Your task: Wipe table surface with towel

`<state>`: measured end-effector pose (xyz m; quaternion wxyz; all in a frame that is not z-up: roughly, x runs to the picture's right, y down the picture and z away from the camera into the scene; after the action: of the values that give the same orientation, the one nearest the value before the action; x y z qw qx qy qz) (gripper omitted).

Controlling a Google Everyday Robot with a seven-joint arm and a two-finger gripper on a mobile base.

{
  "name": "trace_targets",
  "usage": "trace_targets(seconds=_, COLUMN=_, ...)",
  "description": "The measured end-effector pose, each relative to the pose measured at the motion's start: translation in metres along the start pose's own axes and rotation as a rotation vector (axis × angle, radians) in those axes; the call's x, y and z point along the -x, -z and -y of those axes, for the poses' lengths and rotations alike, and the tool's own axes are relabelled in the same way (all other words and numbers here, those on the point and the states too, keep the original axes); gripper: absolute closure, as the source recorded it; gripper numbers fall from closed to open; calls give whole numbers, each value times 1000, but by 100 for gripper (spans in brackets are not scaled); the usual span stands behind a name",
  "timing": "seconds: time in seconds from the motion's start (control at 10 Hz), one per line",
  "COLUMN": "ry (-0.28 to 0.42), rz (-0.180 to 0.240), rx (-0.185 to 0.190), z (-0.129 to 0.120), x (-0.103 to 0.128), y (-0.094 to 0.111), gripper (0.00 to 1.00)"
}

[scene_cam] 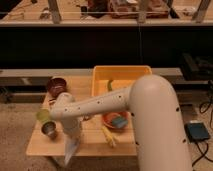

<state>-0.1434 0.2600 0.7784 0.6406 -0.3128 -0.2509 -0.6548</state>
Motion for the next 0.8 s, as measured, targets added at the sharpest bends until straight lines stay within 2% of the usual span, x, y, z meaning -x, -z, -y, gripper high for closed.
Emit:
trace_targets(seconds=0.2, ry=-35, rz=-1, rx=7, z=-27, x=0, y=-3, gripper=100)
trace_targets(seconds=0.4, ry=-108, rz=-3, rx=14, z=-64, x=-9, y=-5, gripper=100)
trace_targets(seconds=0.6, ry=-188, rz=-2, rx=17, z=-87, x=-29, y=-6, gripper=100)
trace_targets(seconds=0.8, ry=-267, rz=-5, rx=9, z=-98, x=-63, y=-1, gripper=100)
